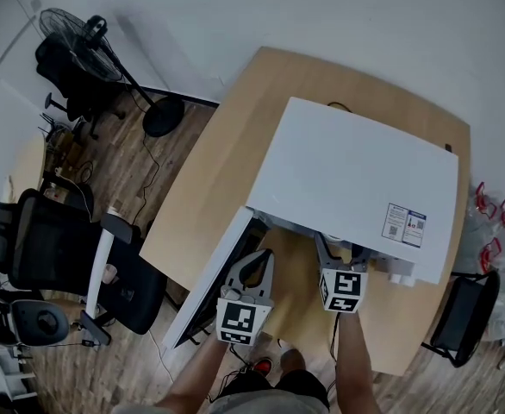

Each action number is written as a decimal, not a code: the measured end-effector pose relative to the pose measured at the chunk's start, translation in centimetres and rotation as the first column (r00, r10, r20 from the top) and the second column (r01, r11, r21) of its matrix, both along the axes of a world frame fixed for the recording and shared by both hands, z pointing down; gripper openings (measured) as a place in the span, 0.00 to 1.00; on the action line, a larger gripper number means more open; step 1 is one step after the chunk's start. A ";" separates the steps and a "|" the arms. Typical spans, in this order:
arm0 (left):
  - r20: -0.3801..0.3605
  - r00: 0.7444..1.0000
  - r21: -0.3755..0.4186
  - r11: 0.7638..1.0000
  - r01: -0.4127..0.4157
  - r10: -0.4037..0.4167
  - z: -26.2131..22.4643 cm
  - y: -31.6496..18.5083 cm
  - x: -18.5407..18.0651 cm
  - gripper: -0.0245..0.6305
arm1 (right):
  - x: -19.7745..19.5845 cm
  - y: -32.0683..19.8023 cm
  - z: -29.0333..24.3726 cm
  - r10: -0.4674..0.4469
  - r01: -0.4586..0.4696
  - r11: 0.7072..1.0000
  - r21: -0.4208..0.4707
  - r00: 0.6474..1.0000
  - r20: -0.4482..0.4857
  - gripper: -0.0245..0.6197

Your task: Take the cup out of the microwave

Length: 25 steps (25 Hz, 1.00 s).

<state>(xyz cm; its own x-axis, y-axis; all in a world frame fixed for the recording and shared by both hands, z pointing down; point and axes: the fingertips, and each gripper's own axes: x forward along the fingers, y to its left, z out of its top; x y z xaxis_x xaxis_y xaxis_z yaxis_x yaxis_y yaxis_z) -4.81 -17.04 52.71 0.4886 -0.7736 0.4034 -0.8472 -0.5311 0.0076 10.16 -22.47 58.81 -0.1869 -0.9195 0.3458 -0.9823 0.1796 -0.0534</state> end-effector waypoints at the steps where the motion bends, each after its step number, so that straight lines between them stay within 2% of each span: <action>1: 0.001 1.000 0.001 1.000 -0.002 0.002 -0.2 0.3 0.0 0.07 | -0.1 0.5 -0.1 -0.003 0.003 1.000 0.000 1.000 0.000 0.62; 16: -0.021 0.999 0.045 0.999 -0.029 0.030 -2.8 6.1 -1.6 0.07 | -1.7 8.9 -2.3 0.017 -0.017 1.000 0.004 1.000 -0.002 0.62; 25: -0.028 0.998 0.088 0.994 -0.058 0.060 -5.4 11.2 -2.8 0.07 | -1.7 15.3 -6.6 0.053 -0.053 0.998 0.023 0.998 -0.017 0.62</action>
<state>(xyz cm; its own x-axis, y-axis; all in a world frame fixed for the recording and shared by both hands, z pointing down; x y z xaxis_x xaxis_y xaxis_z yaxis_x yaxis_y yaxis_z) -7.58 -5.86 47.30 0.5455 -0.7746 0.3201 -0.8146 -0.5799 -0.0152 8.48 -7.15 52.23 -0.1320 -0.9355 0.3277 -0.9912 0.1284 -0.0328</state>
